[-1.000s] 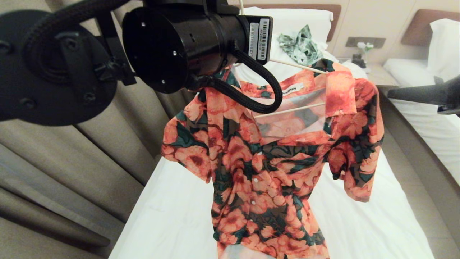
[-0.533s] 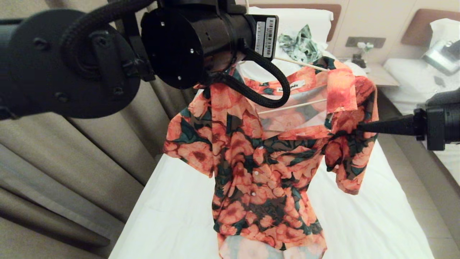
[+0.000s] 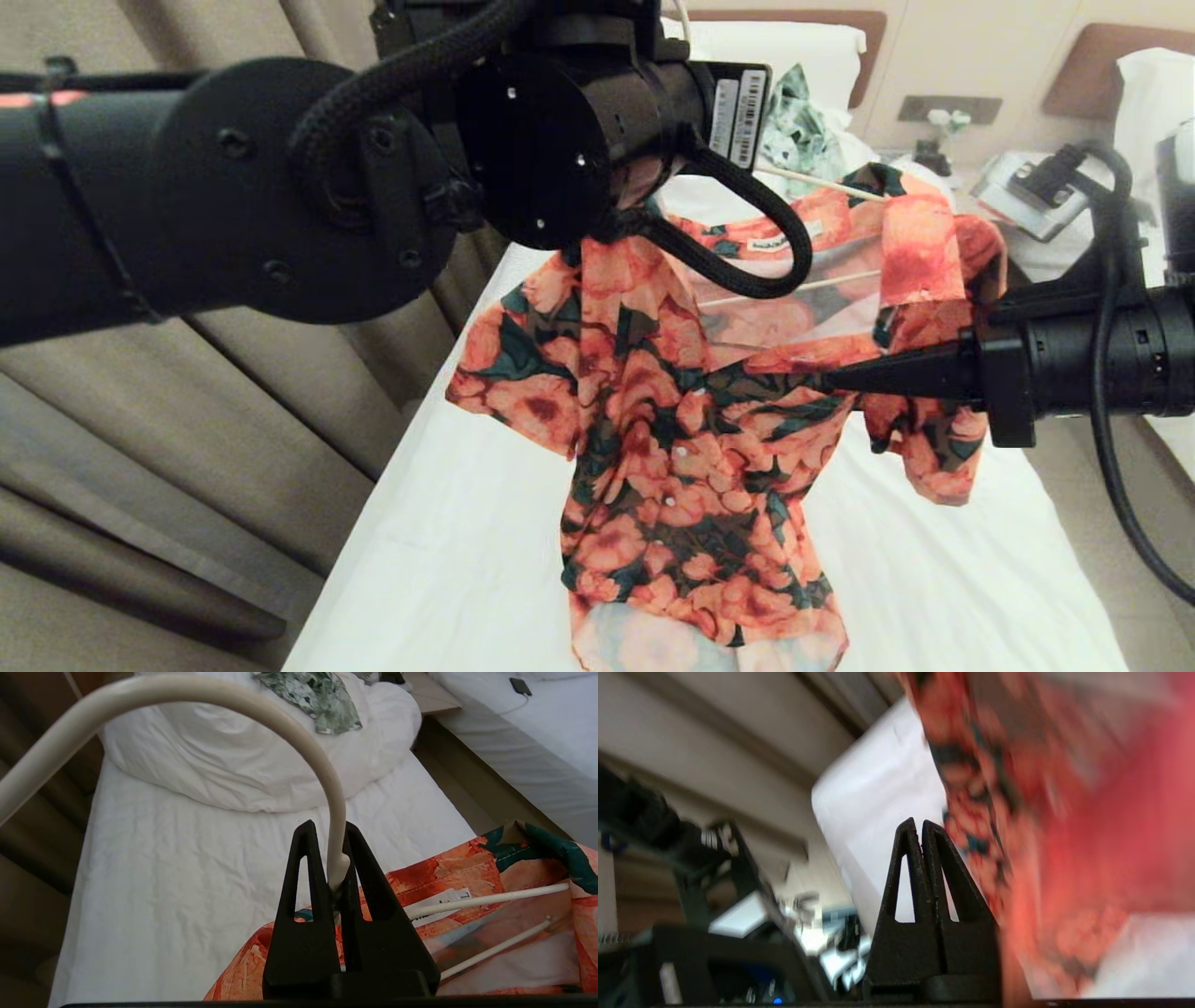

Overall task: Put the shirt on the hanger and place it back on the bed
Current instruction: Take the clothes hanger out of the clothes

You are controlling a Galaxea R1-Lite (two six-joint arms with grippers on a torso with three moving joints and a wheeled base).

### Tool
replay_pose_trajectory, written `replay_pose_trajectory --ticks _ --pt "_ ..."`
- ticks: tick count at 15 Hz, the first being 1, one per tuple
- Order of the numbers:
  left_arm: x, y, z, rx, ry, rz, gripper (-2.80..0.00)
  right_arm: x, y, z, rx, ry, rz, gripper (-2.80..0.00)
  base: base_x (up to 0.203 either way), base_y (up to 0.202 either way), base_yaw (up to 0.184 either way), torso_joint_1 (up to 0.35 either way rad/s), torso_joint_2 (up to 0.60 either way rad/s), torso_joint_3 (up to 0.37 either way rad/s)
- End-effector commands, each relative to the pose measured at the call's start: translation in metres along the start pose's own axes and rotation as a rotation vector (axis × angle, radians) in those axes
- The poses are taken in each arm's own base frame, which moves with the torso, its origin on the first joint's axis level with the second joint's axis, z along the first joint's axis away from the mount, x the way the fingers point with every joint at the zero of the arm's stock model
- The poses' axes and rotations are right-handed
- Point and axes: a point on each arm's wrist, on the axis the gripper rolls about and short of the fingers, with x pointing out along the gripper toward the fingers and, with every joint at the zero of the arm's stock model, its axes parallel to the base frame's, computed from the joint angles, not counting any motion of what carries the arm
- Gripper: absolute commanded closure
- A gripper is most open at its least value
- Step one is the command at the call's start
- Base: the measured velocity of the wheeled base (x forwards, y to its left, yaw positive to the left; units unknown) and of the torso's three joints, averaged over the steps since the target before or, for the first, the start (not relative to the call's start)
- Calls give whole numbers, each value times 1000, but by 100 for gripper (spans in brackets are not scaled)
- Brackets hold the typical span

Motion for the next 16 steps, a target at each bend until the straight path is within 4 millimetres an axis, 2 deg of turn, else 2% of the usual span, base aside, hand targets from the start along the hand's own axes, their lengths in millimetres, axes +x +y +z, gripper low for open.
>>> replay_pose_trajectory --ticks 1,7,11,16 --pt "2 -13 -7 9 15 -15 0 13 -2 -5 -47 -94 20 -280 0 0 0 0 0 0" --pt "6 -41 -17 13 27 -53 0 19 -3 -7 -60 -143 29 -280 0 0 0 0 0 0" --pt "3 -47 -17 -4 25 -69 0 29 -9 -10 -70 -159 29 -280 0 0 0 0 0 0" --pt "-3 -53 -15 -23 20 -90 0 32 -9 -9 -61 -163 30 -280 0 0 0 0 0 0"
